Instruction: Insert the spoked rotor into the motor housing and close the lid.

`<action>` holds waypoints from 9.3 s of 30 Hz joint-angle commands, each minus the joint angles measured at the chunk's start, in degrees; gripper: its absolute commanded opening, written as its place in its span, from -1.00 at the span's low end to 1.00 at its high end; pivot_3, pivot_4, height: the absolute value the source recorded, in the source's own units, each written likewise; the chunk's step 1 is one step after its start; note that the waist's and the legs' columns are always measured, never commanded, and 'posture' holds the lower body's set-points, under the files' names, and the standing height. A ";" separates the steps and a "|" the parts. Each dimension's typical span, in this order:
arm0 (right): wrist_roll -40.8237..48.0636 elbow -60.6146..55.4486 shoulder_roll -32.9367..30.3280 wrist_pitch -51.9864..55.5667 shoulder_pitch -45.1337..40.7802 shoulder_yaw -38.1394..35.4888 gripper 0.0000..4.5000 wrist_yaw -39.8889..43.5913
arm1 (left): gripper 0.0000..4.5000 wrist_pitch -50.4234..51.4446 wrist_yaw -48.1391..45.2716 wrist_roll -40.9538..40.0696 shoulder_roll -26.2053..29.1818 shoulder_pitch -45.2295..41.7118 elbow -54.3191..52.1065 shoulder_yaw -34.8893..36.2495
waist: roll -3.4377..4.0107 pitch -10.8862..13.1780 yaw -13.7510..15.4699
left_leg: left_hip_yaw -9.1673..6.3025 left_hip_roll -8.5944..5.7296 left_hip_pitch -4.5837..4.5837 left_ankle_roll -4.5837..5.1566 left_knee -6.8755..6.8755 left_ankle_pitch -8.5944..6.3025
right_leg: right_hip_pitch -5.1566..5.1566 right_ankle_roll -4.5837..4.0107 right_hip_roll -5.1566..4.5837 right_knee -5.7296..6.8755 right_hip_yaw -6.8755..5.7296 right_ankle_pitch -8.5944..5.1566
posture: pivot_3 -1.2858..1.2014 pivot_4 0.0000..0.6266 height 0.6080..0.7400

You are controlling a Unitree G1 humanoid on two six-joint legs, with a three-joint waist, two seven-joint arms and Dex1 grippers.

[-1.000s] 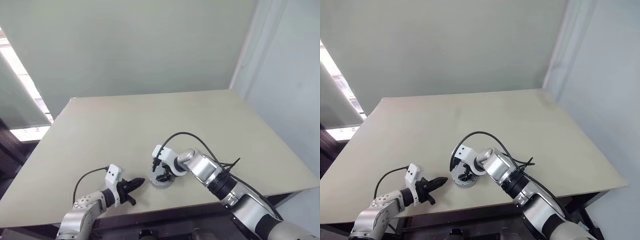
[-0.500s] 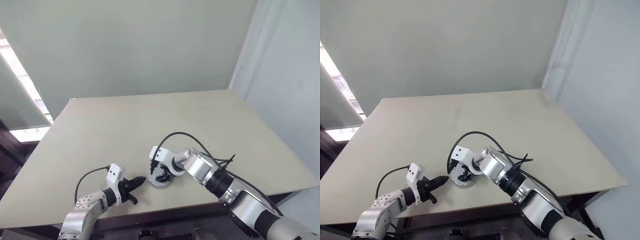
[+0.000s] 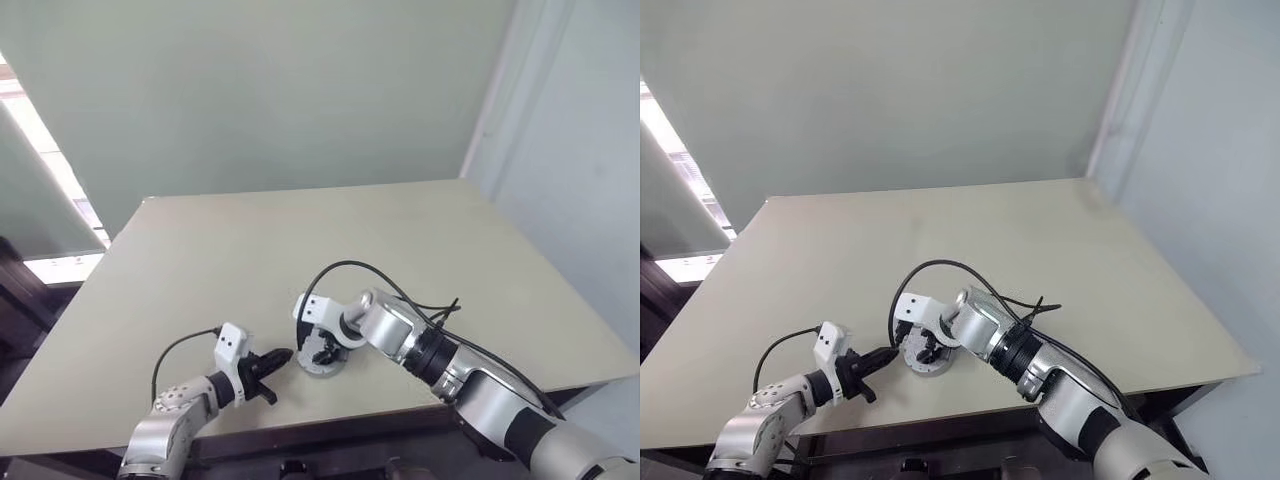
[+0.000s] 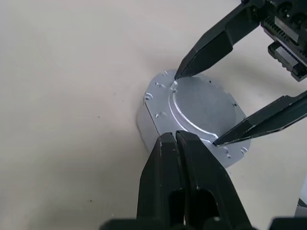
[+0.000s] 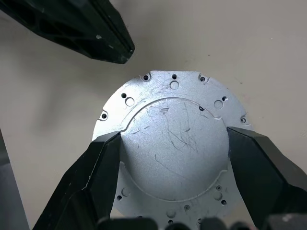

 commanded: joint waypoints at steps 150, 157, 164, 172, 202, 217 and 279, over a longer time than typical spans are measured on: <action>36.66 25.10 9.70 15.39 12.11 -62.23 -0.46 -14.25 | -1.00 2.26 -1.23 9.45 0.80 -6.19 1.94 -7.91 | 0.64 -0.84 -1.81 | 0.16 -0.05 0.06 0.06 -0.45 0.01 | 0.02 0.21 0.10 -0.07 0.35 -0.15 | 0.03 -1.00 1.00; 36.66 25.30 9.68 15.33 12.19 -61.79 -0.46 -14.46 | -1.00 4.23 -1.59 8.47 1.18 -6.27 1.65 -6.98 | 0.64 -0.84 -1.83 | 0.16 -0.03 0.08 0.06 -0.44 0.01 | 0.02 0.21 0.12 -0.06 0.35 -0.15 | 0.03 -1.00 1.00; 36.70 25.40 9.66 15.12 12.37 -61.92 -0.46 -14.96 | -0.43 12.95 -3.60 5.02 3.83 -7.32 -0.88 -5.15 | 0.64 -0.83 -2.38 | 0.15 -0.02 0.06 0.06 -0.47 0.00 | 0.01 0.21 0.13 -0.07 0.35 -0.15 | 0.03 -1.00 1.00; 36.84 25.46 9.70 15.00 12.63 -62.25 -0.46 -15.24 | 0.75 16.62 -0.81 0.58 5.17 -7.28 -1.28 3.45 | 0.45 -0.69 -3.16 | 0.14 0.11 0.04 0.06 -0.51 0.00 | -0.08 0.21 0.23 -0.06 0.34 -0.15 | 0.03 -1.00 1.00; 46.82 15.97 14.03 19.76 12.57 -66.13 -0.46 -15.19 | 1.00 43.13 23.67 -45.50 -10.69 -4.16 2.43 41.51 | -0.20 -0.31 -2.45 | 0.05 -0.02 -0.29 0.02 -0.66 -0.01 | -0.37 0.20 0.08 -0.16 0.29 -0.15 | 0.03 -1.00 1.00; 50.07 11.46 15.65 21.90 11.90 -65.12 -0.46 -17.17 | 1.00 40.41 26.53 -47.64 -15.75 -3.14 3.59 33.96 | -0.23 -0.32 -2.30 | 0.07 -0.06 -0.93 0.01 -0.49 0.00 | -0.88 0.21 0.09 -0.08 0.30 -0.13 | 0.03 -1.00 1.00; 38.87 -3.50 9.83 -5.28 21.47 -43.58 1.00 -15.34 | -0.10 3.31 28.73 -38.71 -20.53 -12.97 5.06 31.56 | -0.28 -0.36 -2.09 | 0.10 -0.12 -1.01 0.02 -0.23 0.01 | -0.84 0.21 0.10 -0.03 0.37 -0.10 | 0.03 -1.00 1.00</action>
